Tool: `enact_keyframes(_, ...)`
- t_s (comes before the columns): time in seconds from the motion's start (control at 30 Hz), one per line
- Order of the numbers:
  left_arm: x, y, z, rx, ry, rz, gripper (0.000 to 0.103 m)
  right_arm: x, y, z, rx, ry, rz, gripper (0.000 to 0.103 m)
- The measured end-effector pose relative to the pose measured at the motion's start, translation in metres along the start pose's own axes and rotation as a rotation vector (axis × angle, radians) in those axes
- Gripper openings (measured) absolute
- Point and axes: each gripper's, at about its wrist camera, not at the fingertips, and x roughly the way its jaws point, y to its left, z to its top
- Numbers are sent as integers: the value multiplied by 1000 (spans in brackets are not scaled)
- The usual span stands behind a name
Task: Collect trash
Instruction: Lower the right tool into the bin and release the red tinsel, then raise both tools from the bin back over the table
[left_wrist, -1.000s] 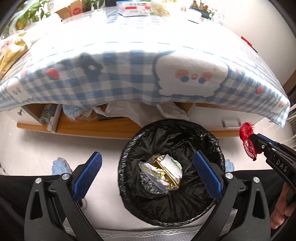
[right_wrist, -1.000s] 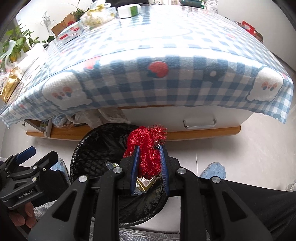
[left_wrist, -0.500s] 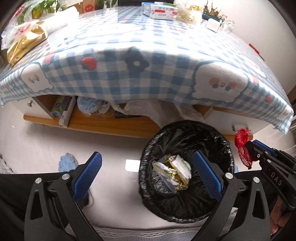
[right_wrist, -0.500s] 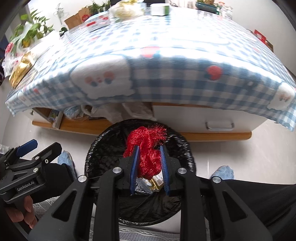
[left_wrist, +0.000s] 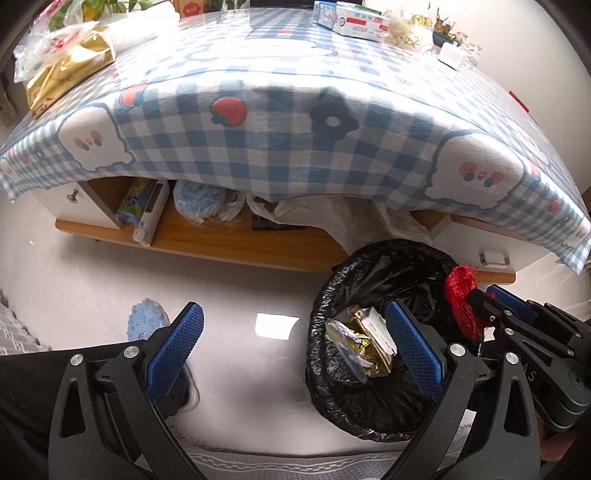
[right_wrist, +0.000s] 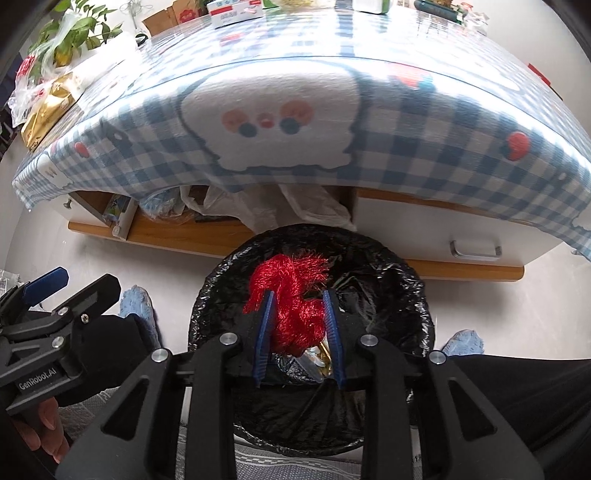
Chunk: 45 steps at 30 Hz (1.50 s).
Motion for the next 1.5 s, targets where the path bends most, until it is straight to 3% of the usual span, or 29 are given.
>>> enact_keyframes(0.2, 5, 6, 0, -16, 13, 1, 97, 5, 6, 0, -13, 6, -9, 32)
enact_keyframes(0.6, 7, 4, -1, -20, 12, 1, 97, -1, -2, 0, -6, -14, -14, 57)
enact_keyframes(1.07, -21, -1, 4, -11, -53, -13, 97, -42, -9, 1, -25, -120, -60, 95)
enact_keyframes(1.5, -67, -13, 22, -2, -124, -75, 97, -92, -18, 15, -29, -246, -116, 95)
